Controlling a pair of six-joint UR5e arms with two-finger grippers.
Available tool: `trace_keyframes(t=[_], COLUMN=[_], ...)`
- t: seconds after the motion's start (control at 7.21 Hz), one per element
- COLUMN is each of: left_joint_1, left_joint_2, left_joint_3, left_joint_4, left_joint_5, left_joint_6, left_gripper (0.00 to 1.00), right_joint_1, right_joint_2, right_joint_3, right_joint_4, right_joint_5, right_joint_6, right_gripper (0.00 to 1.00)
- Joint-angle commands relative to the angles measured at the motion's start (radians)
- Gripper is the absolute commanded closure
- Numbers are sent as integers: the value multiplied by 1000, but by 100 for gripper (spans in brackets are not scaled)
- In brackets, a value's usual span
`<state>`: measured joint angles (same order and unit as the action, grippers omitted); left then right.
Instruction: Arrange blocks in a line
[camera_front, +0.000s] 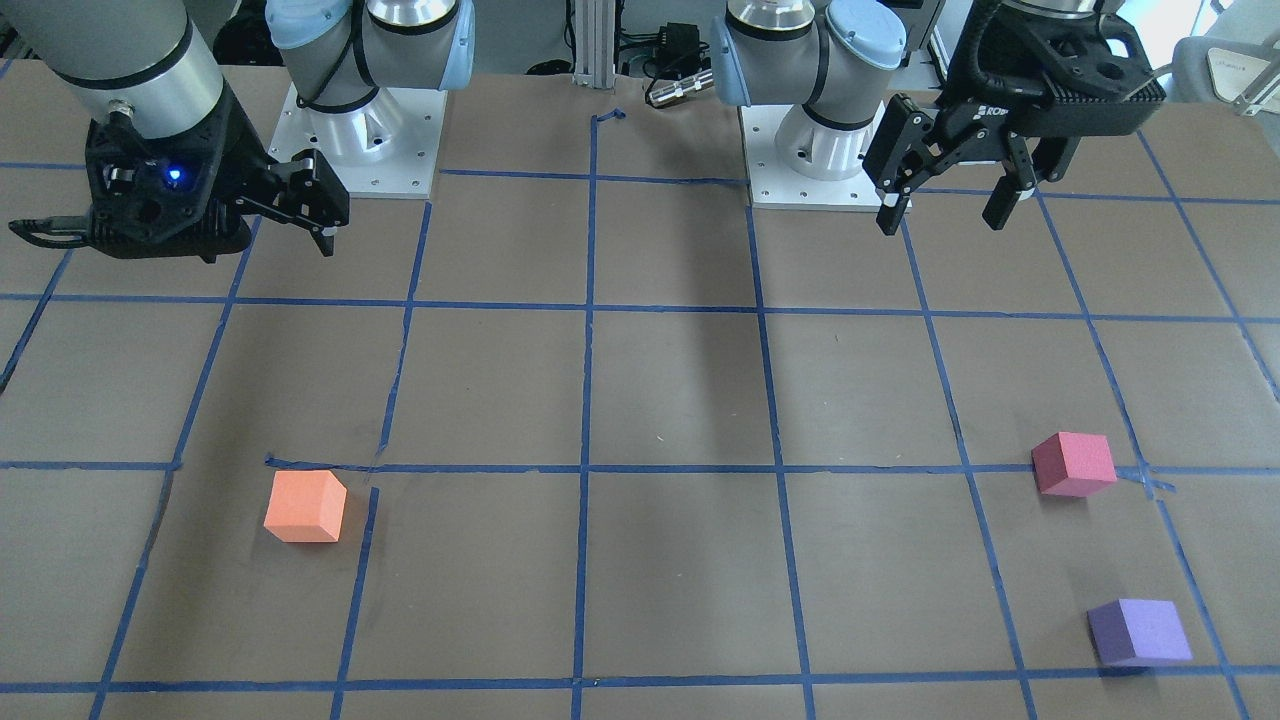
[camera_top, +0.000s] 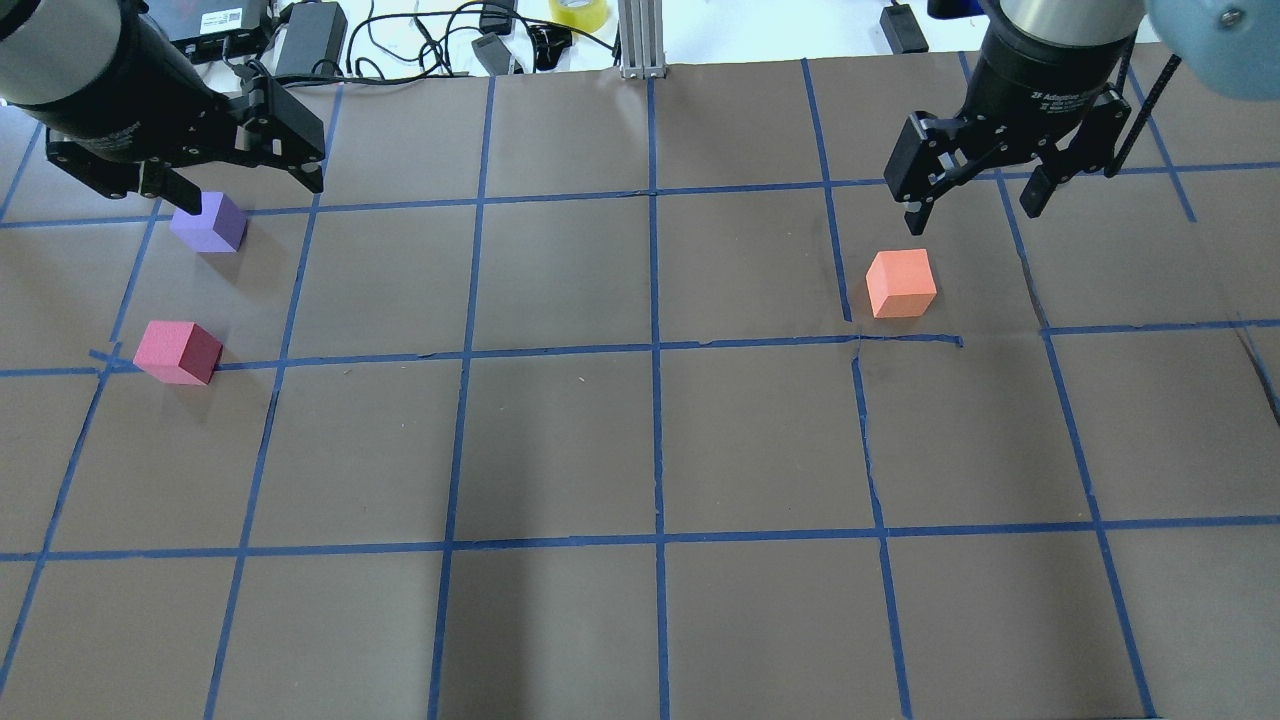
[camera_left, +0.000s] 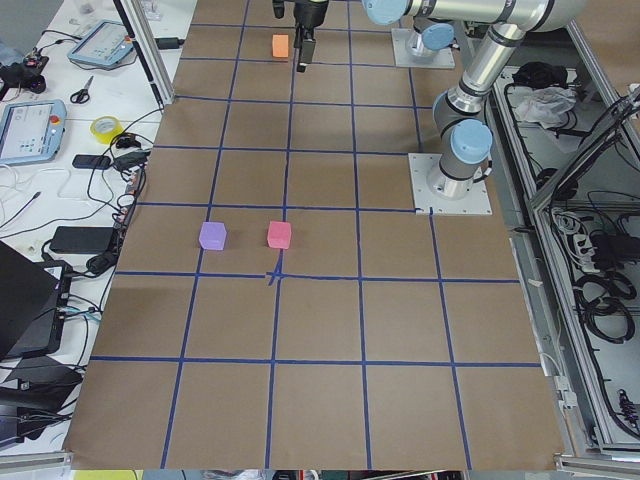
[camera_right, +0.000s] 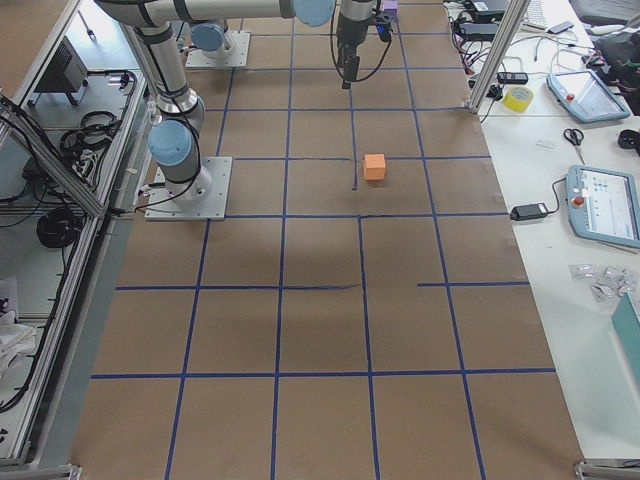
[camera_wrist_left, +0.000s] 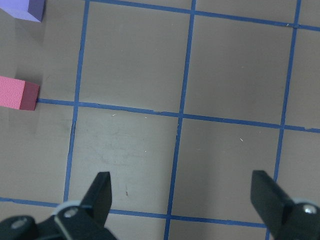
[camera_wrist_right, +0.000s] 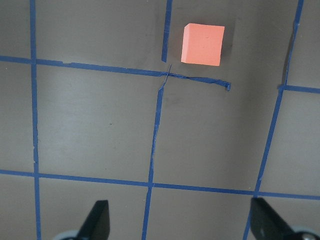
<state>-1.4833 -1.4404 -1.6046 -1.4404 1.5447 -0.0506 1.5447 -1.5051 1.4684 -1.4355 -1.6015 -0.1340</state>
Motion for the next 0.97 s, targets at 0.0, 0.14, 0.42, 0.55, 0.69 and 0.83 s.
trace_keyframes(t=[0.0, 0.14, 0.42, 0.55, 0.69, 0.83], left_joint_1=[0, 0, 0, 0, 0, 0], left_joint_2=[0, 0, 0, 0, 0, 2], left_joint_3=[0, 0, 0, -2, -2, -6], left_joint_4=[0, 0, -2, -2, -2, -2], left_joint_5=[0, 0, 0, 0, 0, 0], left_joint_6=[0, 0, 0, 0, 0, 0], left_gripper=[0, 0, 0, 0, 0, 0], right_joint_1=[-64, -104, -107, -107, -107, -106], right_joint_2=[64, 97, 150, 222, 283, 311], right_joint_3=[50, 85, 139, 142, 142, 142], right_joint_4=[-42, -189, -378, -496, -579, -586], right_joint_5=[0, 3, 17, 18, 21, 20], right_joint_6=[-6, -18, -19, -16, -6, -1], right_gripper=[0, 0, 0, 0, 0, 0])
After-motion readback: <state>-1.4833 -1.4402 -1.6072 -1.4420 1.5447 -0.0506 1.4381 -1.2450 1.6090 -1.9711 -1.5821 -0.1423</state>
